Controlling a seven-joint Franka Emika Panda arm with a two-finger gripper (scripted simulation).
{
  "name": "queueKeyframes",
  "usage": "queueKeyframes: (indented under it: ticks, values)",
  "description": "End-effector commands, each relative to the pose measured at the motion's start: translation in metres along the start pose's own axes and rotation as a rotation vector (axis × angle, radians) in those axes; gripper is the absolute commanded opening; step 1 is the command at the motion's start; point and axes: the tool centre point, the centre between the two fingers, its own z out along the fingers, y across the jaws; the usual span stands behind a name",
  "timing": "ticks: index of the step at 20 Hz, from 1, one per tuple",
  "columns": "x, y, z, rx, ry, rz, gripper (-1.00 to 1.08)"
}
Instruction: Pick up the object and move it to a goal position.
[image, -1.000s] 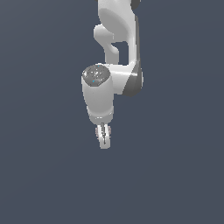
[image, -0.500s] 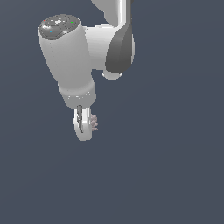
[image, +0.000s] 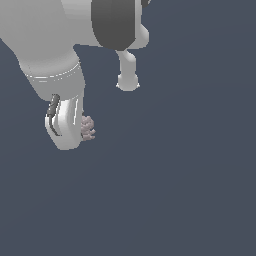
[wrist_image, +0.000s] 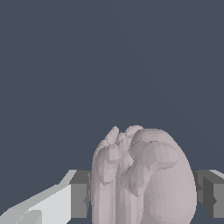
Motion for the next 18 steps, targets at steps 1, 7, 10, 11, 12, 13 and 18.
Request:
queueKeyframes:
  ticks: [1,7,10,11,12,13,18]
  values:
    - [0.007,-0.002,-0.015,-0.001,0.0,-0.001,-1.0]
    - [0.021,-0.005,-0.042,-0.001,-0.001,-0.001,-1.0]
    - [0.026,-0.007,-0.05,-0.001,-0.001,-0.001,-1.0]
    - [0.027,-0.007,-0.052,-0.001,-0.001,-0.002,-1.0]
    - [0.028,-0.008,-0.054,-0.001,-0.001,-0.002,-1.0]
    - [0.029,-0.008,-0.056,-0.001,-0.001,-0.002,-1.0]
    - [0.032,-0.009,-0.062,-0.001,-0.001,-0.002,-1.0]
